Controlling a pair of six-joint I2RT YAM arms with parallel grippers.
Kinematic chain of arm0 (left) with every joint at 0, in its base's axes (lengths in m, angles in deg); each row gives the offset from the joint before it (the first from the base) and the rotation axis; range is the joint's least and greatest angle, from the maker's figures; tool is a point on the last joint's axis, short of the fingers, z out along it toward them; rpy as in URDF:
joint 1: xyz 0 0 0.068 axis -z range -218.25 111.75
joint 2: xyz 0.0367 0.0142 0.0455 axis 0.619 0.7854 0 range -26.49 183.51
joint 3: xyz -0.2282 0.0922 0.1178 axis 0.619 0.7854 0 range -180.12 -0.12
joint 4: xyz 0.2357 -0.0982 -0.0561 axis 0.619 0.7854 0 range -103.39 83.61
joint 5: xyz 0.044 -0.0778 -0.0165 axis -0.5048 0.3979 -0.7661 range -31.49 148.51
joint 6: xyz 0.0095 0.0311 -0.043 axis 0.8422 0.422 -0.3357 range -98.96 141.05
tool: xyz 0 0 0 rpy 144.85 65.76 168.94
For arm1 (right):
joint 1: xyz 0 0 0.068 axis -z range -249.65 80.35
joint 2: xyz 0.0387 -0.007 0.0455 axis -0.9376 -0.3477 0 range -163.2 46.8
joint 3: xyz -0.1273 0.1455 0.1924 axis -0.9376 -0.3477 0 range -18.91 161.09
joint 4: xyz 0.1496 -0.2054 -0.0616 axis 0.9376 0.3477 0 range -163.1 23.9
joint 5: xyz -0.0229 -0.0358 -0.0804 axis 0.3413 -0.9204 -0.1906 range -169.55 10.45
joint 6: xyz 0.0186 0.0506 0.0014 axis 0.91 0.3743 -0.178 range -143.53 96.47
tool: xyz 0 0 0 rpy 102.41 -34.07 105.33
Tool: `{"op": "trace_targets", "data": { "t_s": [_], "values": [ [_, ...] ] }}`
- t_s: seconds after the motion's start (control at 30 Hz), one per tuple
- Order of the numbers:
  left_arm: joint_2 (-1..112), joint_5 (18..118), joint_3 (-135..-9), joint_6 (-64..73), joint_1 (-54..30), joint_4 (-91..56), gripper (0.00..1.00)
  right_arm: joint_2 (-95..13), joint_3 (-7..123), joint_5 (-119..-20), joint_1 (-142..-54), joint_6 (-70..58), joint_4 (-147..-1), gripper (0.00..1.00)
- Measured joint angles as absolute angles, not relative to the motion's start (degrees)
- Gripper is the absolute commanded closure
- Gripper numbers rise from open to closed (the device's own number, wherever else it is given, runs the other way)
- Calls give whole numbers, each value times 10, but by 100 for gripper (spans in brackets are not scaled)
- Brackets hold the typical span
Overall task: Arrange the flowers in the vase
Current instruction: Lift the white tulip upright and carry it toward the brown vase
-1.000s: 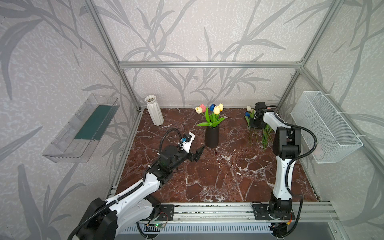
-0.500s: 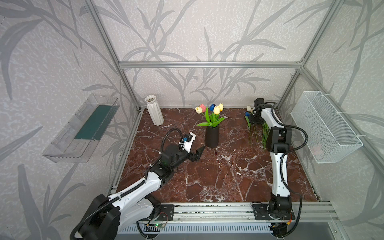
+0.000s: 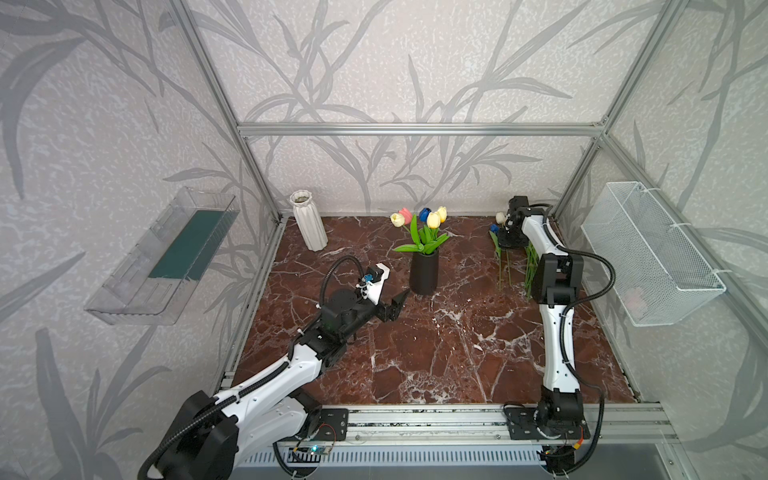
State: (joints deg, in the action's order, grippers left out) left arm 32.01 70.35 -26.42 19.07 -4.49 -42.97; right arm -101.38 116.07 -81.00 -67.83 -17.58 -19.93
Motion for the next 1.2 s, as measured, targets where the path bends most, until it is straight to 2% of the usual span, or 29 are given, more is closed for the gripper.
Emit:
{"op": "trace_targets", "data": {
  "t_s": [0.13,0.3,0.53,0.67,0.83,1.0,1.2],
  "values": [
    [320,701,-264,191,-45,-430,15,-944,1068,-803,-682,-175,-209,100],
    [319,693,-264,191,-45,-438,15,-797,945,-781,-690,-168,-254,100],
    [317,684,-264,192,-45,-452,15,-580,800,-686,-705,-156,-382,100],
    [317,673,-262,192,-45,-474,13,-445,653,-617,-732,-128,-529,100],
    [318,655,-256,192,-45,-501,12,-297,448,-559,-795,-62,-813,100],
    [319,646,-256,192,-45,-513,12,-267,354,-544,-867,-30,-1072,100],
    [329,643,-256,191,-45,-517,12,-314,336,-567,-912,-39,-1258,100]
  ]
}}
